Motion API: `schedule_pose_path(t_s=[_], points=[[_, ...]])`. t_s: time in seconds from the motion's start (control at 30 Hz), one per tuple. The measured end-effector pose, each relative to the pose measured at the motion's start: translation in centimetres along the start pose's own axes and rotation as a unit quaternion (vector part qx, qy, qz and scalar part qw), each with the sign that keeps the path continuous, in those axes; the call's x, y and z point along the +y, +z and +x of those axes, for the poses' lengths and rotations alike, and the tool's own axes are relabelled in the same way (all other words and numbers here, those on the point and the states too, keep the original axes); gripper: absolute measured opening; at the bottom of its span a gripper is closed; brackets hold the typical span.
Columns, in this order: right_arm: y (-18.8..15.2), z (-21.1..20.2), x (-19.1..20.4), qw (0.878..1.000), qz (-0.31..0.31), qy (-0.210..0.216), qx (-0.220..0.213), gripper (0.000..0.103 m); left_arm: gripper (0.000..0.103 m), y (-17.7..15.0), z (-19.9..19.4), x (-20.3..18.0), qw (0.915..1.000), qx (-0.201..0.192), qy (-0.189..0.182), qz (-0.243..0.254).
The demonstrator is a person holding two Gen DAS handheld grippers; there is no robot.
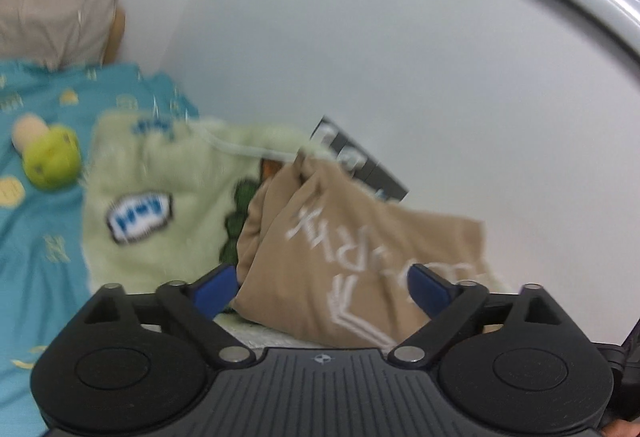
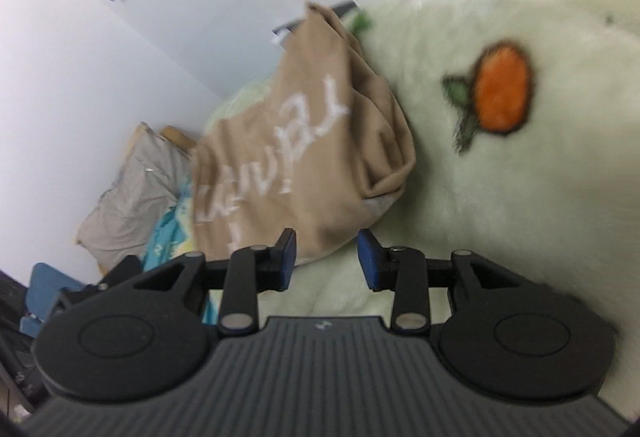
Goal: Fold clothes
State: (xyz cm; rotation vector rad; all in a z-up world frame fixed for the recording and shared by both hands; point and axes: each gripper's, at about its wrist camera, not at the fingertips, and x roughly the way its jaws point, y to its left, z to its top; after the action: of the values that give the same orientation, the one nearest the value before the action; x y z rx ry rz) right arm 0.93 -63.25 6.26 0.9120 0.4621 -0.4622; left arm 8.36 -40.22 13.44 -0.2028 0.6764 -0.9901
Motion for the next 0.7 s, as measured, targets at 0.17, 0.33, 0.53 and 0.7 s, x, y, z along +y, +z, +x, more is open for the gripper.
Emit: schedule_pose_path(t_s=[0.17, 0.33, 0.53, 0.7], points=[[0.1, -6.4, 2.1, 0.997, -0.059, 0.021, -0.045, 0.038, 0.103, 0.6, -9.0, -4.6, 0.9968, -0.051, 0.019, 0.058], [-1.9, -12.9, 3.4, 0.984, -0.146, 0.039, -0.096, 0.052, 0.103, -0.9, -16.1, -7.5, 0.9902, -0.089, 0.035, 0.102], [-6.8, -18.6, 4.5, 0.959, -0.223, 0.061, -0.166, 0.091, 0.103, -4.1, -21.5, -9.0, 0.9804, -0.126, 0.049, 0.143], [-10.1, -20.2, 4.8, 0.941, -0.260, 0.054, -0.210, 0.091, 0.103, -7.0, -23.5, -9.3, 0.9697, -0.156, 0.068, 0.175]])
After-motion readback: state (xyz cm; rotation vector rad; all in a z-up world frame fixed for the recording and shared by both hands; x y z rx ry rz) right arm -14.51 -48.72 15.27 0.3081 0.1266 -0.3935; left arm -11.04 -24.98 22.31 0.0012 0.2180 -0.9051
